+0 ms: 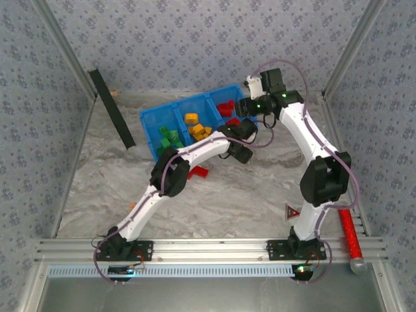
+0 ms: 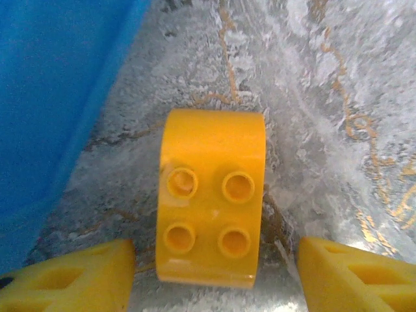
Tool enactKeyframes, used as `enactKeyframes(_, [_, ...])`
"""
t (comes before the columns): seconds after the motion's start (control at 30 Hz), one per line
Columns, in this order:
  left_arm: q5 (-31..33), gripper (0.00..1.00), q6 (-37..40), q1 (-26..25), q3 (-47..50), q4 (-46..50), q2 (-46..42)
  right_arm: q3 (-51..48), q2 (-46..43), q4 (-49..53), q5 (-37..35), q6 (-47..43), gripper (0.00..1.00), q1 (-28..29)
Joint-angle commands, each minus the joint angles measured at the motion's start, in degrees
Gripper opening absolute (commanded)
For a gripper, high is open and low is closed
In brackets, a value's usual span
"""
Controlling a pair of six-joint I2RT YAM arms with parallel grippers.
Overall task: Sort the legos into containers by color
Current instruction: Pick up the lego from the center of the table.
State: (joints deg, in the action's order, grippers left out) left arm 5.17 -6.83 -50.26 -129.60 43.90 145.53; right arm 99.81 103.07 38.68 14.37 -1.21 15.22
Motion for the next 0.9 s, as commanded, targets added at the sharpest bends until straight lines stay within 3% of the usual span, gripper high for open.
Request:
enactKeyframes(0.0, [-1.23, 0.66, -0.35, 0.42, -2.17, 2.15, 1.42, -2.89, -2.6, 1.49, -0.96, 0.95, 0.63, -1.24])
enactKeyframes(0.3, [-2.31, 0.56, -2.27, 0.27, -2.22, 1.56, 2.54, -8.87, -11.09, 0.97, -2.75, 2.41, 0.63, -5.22])
enactKeyframes(0.6, [-3.1, 0.34, -3.99, -0.27, -0.82, 3.24, 2.38, -17.3, -24.27, -0.07, -4.94, 5.18, 0.64, -11.42])
enactKeyframes(0.87, [-3.01, 0.27, -4.47, -0.88, 7.9, 3.43, -10.31, -34.48, -38.57, -6.82, 0.59, 8.82, 0.71, -11.01])
